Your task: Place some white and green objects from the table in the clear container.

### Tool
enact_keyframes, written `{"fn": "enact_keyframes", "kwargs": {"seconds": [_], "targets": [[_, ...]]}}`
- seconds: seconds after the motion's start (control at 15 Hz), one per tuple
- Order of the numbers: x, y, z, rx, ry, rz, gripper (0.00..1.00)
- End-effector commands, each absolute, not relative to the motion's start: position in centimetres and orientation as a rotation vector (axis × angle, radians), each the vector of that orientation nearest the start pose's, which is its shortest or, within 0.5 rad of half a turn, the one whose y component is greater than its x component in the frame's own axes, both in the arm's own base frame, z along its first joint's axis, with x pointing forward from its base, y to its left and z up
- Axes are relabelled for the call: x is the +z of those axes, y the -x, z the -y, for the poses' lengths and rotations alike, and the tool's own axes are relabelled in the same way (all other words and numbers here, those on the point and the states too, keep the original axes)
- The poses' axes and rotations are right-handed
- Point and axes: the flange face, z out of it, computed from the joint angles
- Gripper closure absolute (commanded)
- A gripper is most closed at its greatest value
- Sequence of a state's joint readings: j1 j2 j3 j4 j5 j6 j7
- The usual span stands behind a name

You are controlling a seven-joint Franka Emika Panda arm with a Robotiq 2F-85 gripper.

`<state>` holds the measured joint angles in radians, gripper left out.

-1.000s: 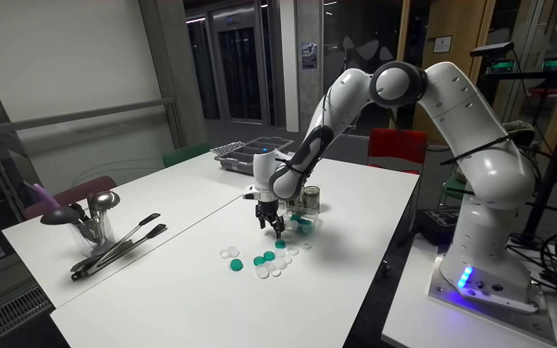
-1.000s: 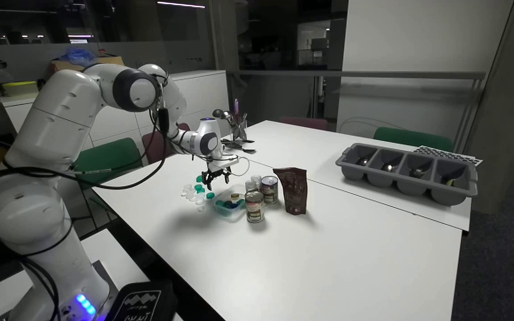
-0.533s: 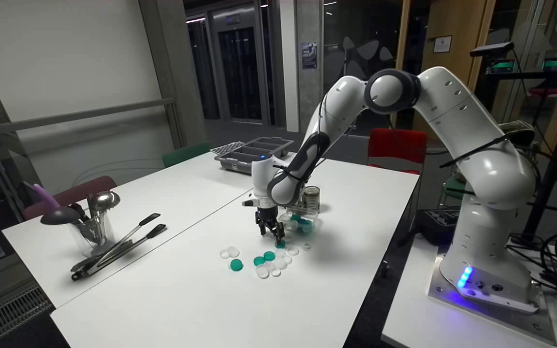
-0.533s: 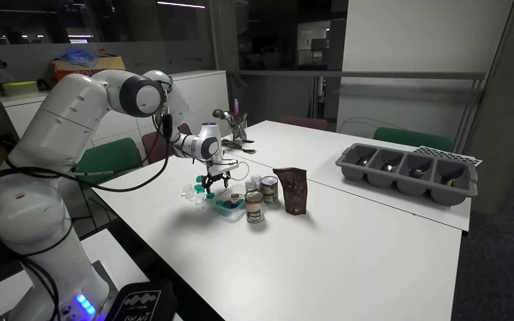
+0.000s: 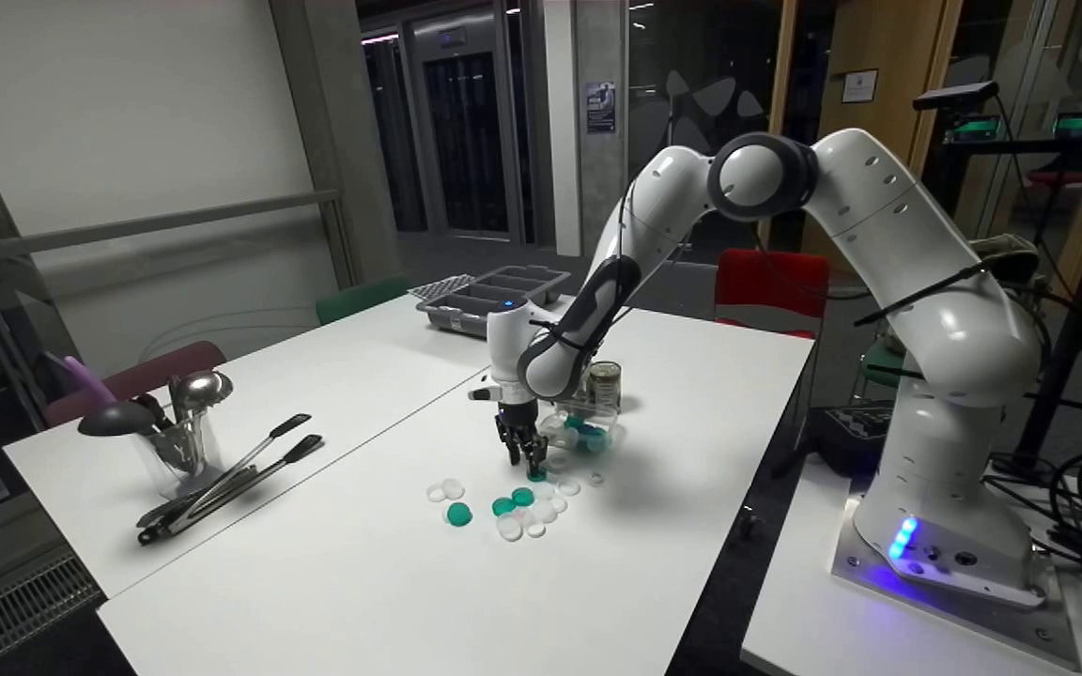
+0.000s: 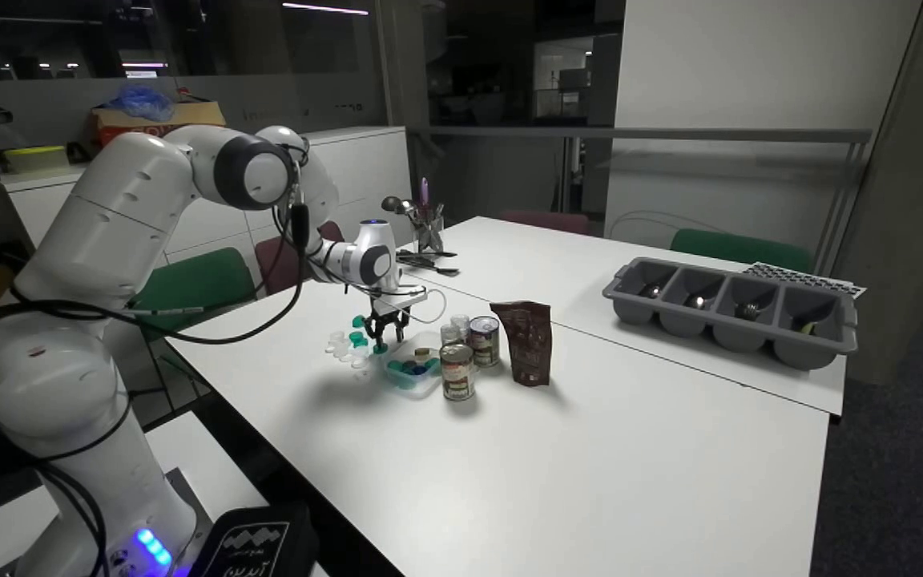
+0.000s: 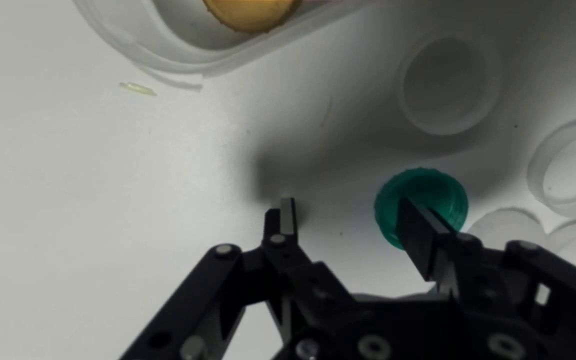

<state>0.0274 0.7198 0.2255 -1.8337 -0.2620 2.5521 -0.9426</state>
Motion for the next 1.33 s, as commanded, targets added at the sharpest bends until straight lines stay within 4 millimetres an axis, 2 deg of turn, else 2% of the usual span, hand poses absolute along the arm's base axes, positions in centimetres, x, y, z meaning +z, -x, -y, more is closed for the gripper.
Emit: {"fn": "enact_keyframes", "kwargs": {"seconds": [0.0,0.2,0.27,0.67,1.0,1.27], "targets": [[15.2,-62.2,-15.4,-0.048,2.459,2.001,0.72],[15.4,-62.1,-15.4,-0.055,2.465,2.004,0.95],[15.5,-62.1,-15.4,-0.056,2.467,2.005,0.99],[17.2,-60.9,-15.4,-0.061,2.565,1.98,1.0],[19.9,-59.0,-15.0,-0.065,2.69,1.935,0.99],[22.0,-57.2,-14.0,-0.087,2.759,1.889,0.99]]}}
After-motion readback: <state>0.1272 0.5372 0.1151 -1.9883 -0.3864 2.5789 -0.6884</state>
